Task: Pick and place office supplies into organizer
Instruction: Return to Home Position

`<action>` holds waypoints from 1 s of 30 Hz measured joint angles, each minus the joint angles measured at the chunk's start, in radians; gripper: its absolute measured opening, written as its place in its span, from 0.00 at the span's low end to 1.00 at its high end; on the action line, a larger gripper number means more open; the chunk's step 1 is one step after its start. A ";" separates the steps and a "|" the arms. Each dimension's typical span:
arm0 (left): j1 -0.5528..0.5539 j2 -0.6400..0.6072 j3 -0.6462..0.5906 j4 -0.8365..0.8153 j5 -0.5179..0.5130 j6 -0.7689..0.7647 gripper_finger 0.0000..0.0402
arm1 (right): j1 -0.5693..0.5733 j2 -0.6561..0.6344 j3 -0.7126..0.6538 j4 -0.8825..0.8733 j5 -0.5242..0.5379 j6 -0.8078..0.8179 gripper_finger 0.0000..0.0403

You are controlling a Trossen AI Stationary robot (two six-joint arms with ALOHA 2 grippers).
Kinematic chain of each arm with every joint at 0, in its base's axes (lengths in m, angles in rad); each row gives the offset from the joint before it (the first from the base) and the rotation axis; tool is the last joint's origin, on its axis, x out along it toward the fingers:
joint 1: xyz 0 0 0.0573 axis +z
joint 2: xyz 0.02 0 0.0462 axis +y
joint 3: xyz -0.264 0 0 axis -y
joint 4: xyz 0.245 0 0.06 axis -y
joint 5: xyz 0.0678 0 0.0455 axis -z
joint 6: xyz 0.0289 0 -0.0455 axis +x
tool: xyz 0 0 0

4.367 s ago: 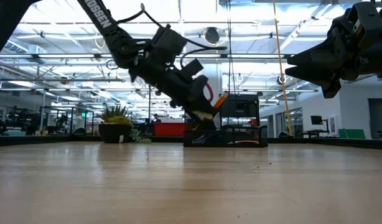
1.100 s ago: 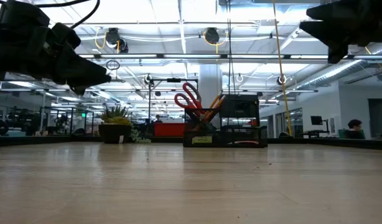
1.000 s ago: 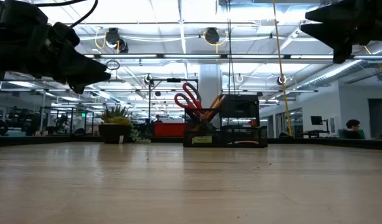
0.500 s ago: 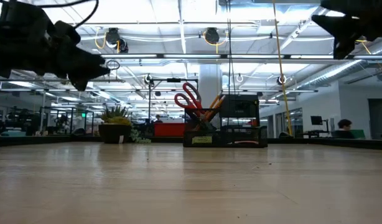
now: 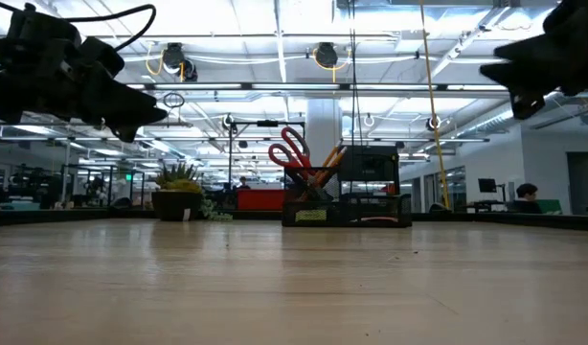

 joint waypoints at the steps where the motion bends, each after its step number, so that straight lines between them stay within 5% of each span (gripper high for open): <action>1: 0.004 0.000 0.000 0.002 0.003 -0.003 0.42 | -0.021 0.001 0.000 -0.017 -0.081 0.010 0.33; 3: 0.006 0.001 0.000 0.008 0.003 -0.003 0.42 | -0.060 0.007 0.000 -0.038 -0.199 0.018 0.33; 8: 0.005 0.001 0.000 -0.009 -0.008 0.023 0.42 | -0.182 0.022 0.003 -0.048 -0.224 0.008 0.33; 13: 0.005 0.003 0.000 -0.011 -0.010 0.022 0.42 | -0.327 0.033 0.014 -0.096 -0.395 -0.006 0.33; 17: 0.005 0.013 0.000 -0.037 -0.029 0.023 0.42 | -0.400 0.060 0.003 -0.079 -0.400 -0.010 0.33; 25: 0.005 0.030 0.000 -0.065 -0.289 -0.015 0.42 | -0.421 0.098 0.003 -0.076 -0.399 -0.013 0.33; 30: 0.005 0.030 0.000 -0.062 -0.357 -0.084 0.42 | -0.421 0.098 0.002 -0.075 -0.399 -0.013 0.33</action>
